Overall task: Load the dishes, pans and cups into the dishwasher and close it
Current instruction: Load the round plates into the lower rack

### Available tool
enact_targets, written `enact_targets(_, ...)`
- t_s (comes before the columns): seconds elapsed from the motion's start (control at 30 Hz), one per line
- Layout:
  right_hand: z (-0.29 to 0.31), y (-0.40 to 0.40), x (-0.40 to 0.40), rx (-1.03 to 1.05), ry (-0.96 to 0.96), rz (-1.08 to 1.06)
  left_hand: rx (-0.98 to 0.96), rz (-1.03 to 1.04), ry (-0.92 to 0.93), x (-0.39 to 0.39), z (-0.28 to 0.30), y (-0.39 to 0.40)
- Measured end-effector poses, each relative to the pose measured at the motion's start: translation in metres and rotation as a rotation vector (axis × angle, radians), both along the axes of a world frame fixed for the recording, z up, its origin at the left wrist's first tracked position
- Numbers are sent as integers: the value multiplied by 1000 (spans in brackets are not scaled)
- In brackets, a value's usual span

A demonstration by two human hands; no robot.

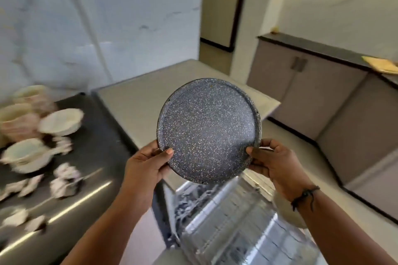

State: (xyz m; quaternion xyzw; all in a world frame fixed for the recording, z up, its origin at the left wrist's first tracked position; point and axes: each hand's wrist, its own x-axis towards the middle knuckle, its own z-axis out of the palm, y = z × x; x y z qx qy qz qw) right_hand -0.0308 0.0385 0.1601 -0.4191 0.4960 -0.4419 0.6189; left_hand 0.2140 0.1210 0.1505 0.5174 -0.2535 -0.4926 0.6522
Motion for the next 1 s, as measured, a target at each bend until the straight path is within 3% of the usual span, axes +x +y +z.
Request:
enact_targets(0.27,-44,-6,-157,109,38,-354,232,-447,-122,-118,-33,-114)
enact_targets(0.5,-85,0,-217,212,295,-586,171,-717,-231,-199,-70,-194)
enact_targets(0.7,-130,5,-247,207,1018,-597,85,-914,-602,-260,-136,-247)
enact_targets(0.87,-217,12,-265,359,1082,-607,-94,-1101,-1093,-287,-221,-250)
enact_targets(1.0,-311,19,-273,486,1169,-344,-174,-1308,-1314,-286,-306,-244)
